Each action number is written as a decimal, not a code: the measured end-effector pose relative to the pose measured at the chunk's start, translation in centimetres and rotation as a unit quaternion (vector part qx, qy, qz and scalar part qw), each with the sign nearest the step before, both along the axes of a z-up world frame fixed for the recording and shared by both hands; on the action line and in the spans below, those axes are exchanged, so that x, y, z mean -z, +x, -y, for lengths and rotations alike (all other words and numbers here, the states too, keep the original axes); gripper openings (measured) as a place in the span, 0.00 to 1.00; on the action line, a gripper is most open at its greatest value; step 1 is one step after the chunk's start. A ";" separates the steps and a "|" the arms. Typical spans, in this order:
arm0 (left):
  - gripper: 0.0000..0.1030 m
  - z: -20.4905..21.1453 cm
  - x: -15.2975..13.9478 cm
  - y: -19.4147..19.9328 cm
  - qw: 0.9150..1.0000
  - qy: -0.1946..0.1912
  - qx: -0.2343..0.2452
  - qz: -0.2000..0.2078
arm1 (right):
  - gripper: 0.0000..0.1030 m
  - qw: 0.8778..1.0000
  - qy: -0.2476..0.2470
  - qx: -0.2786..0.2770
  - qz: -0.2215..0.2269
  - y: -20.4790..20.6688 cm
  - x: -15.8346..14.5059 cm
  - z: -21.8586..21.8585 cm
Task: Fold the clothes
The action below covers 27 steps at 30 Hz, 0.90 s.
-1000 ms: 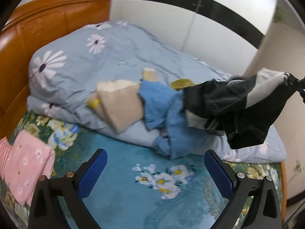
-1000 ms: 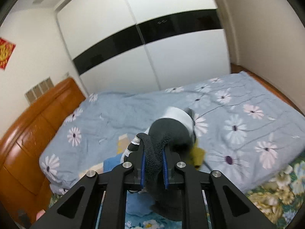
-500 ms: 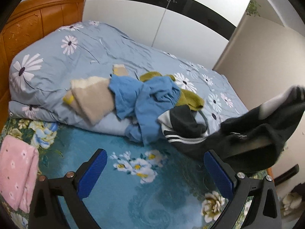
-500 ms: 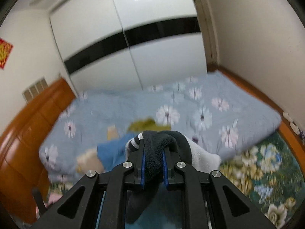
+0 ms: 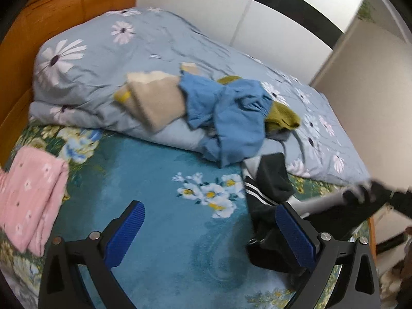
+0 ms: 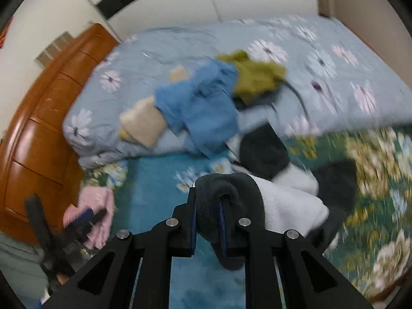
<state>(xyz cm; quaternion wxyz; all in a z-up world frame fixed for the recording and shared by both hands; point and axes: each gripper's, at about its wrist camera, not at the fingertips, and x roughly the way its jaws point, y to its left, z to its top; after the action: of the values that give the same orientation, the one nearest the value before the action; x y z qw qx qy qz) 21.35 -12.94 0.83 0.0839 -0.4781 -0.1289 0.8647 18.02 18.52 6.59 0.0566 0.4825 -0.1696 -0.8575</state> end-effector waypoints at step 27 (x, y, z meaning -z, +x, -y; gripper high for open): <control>1.00 4.7 5.4 2.5 0.991 -0.026 -0.083 0.101 | 0.20 0.977 -0.052 -0.101 0.179 2.1 18.1 11.6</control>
<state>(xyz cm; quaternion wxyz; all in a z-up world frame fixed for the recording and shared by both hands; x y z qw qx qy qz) 23.84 -17.61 -4.55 -0.0141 -0.5527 -0.1531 0.8191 20.10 6.90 -11.55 0.1369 0.6392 -0.1712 -0.7371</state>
